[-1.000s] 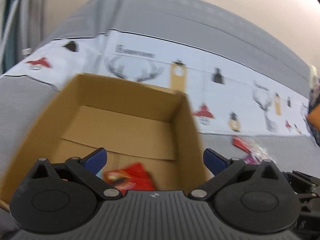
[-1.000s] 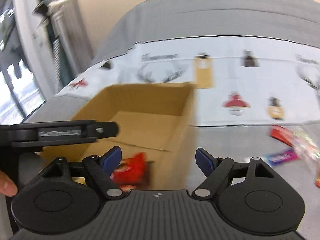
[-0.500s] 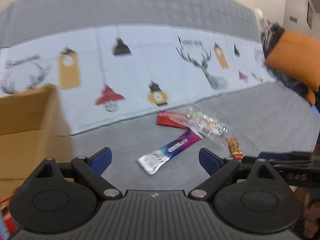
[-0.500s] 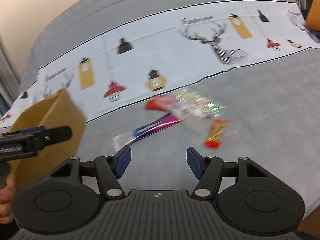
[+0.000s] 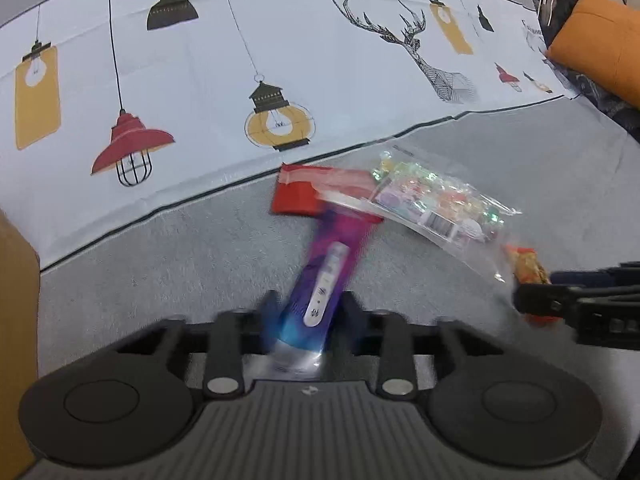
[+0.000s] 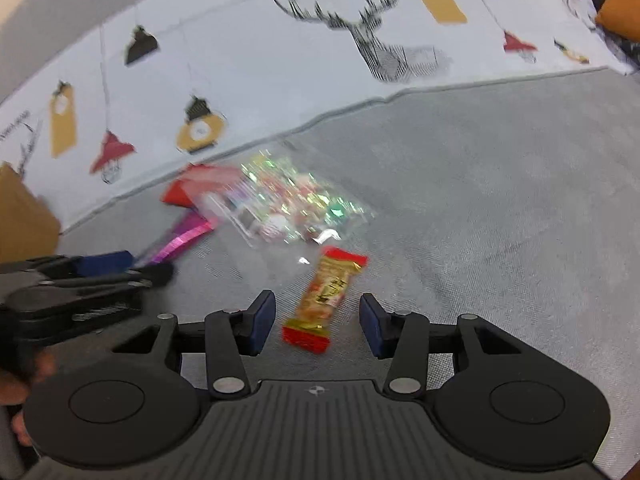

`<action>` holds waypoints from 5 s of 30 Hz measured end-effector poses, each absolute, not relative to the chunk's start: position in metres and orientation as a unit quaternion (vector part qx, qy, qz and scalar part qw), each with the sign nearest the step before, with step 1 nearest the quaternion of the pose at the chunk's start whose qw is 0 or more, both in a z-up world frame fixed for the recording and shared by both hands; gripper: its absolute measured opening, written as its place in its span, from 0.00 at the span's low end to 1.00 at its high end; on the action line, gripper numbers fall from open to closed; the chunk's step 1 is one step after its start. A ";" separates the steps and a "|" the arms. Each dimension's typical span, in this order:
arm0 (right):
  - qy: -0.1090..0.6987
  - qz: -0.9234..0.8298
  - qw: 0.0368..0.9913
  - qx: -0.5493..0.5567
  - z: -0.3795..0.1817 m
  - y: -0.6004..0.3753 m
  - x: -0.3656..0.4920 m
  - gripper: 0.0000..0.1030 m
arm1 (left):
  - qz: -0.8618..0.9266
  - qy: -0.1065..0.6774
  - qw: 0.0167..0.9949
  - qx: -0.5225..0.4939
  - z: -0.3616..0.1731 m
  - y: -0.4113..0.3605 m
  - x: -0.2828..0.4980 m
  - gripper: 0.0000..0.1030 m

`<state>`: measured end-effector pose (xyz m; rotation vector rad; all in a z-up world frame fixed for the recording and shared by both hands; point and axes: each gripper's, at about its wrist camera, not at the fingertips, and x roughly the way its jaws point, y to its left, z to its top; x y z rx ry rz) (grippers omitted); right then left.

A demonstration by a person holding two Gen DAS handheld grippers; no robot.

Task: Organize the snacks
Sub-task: 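Grasp the purple-white tube pack with the left tool while the right tool grasps the small candy packet, then carry the tube pack and candy packet over the box and open both tools, then move both open tools back to the red pouch and candy bag, then grasp the red pouch with the left tool while the right tool grasps the clear candy bag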

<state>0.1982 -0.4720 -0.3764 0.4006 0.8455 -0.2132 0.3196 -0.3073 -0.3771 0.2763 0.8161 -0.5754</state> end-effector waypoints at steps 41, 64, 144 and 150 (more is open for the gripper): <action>0.342 0.005 0.927 0.152 -0.283 -0.312 0.114 0.17 | -0.279 0.410 0.868 -0.028 -0.261 -0.160 0.202 0.20; 0.211 0.124 0.964 0.101 -0.113 -0.169 0.117 0.17 | -0.225 0.220 0.942 -0.119 -0.113 0.016 0.149 0.20; 0.362 0.062 0.930 0.011 -0.389 -0.495 0.273 0.58 | -0.233 0.398 0.886 0.048 -0.378 -0.337 0.384 0.83; 0.350 0.009 0.934 0.067 -0.379 -0.528 0.254 0.22 | -0.253 0.386 0.882 0.093 -0.385 -0.369 0.383 0.96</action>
